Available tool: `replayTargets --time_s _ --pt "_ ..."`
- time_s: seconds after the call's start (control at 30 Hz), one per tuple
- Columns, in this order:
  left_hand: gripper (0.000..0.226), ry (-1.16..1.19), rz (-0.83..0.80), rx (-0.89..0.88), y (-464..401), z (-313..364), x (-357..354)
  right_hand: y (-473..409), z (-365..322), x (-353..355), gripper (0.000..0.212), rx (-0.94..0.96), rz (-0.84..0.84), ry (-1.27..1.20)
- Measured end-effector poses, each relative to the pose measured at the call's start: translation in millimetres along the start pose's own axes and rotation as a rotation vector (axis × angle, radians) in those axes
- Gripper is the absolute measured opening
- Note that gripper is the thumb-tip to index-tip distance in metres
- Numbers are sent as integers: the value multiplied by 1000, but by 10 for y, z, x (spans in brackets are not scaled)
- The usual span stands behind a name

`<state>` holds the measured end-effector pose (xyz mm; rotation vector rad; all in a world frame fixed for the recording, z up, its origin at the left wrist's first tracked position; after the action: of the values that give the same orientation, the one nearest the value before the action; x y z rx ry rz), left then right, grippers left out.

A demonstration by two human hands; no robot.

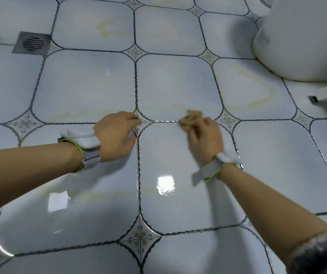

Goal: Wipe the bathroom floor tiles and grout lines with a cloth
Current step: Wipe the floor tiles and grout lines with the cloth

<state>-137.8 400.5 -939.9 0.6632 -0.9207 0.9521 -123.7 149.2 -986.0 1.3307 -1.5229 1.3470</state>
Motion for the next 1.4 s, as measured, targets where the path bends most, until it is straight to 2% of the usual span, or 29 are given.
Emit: replayTargets --time_s 0.07,0.13,0.2,0.27,0.33,0.4,0.47,0.5,0.57,0.63,0.67,0.7,0.77,0.83,0.9,0.97,1.03,1.07,1.1,1.2,1.27,1.3,1.33,1.4 --pt "46 -16 -10 -20 16 2 -31 -121 239 48 9 -235 10 54" --pt "45 -40 -25 -32 10 -11 -71 -78 99 46 8 -210 1 35" --pt "45 -58 -60 -30 -22 -9 -135 147 -222 37 5 -49 -32 -27" --pt "48 -67 -99 -42 -64 17 -203 573 -579 29 8 228 -90 -90" --pt "56 -87 -164 -94 -98 80 -289 1149 -786 32 8 506 -228 -176" --pt "59 -123 -232 -163 -117 158 -395 1530 -727 97 15 755 -335 -195" --pt "56 -173 -289 -217 -95 224 -493 1382 -464 157 10 858 -344 -191" --pt "51 -186 -298 -237 -96 253 -538 1167 -286 166 7 820 -313 -184" --pt "41 -159 -292 -241 -97 316 -577 600 171 230 24 529 -130 -101" --pt "36 -121 -282 -221 -94 305 -562 165 646 287 11 64 0 10" --pt "31 -106 -271 -220 -111 312 -551 79 794 309 7 -86 21 46" --pt "26 -88 -261 -219 -135 319 -535 65 848 290 5 -143 28 48" --pt "25 -49 -247 -223 -195 344 -504 202 692 304 3 -121 58 19" --pt "31 -23 -210 -242 -263 375 -487 539 398 307 7 2 45 -45" --pt "43 -7 -190 -271 -317 456 -516 1084 127 284 4 236 -74 -80" --pt "55 -49 -222 -315 -341 544 -599 1585 -7 278 9 488 -243 -129" --pt "64 -142 -298 -376 -398 654 -732 1630 220 351 11 614 -287 -132" --pt "68 -193 -336 -400 -459 718 -792 1487 451 406 9 570 -249 -98" --pt "71 -229 -372 -423 -526 789 -846 1307 757 453 7 443 -178 -48" --pt "75 -236 -431 -447 -743 1072 -1006 854 1981 728 15 -199 55 192" --pt "81 -177 -413 -392 -842 1220 -1110 859 2504 843 19 -588 100 224" --pt "85 -149 -402 -381 -873 1296 -1175 912 2541 866 17 -681 123 239" --pt "87 -133 -387 -385 -880 1358 -1237 967 2462 863 13 -692 141 247" --pt "93 -115 -372 -400 -875 1477 -1365 1145 2138 827 6 -505 160 220"
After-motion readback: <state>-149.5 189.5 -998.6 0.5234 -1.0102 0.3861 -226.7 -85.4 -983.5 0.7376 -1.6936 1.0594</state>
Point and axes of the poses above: each hand's wrist, its own y-axis away from the middle knuckle, its own x-axis out of the back of the hand, z = x × y, the point moved 4 cm from there along -y, towards the middle knuckle, and after that the axes turned 11 degrees about y, right-handed, at the moved point
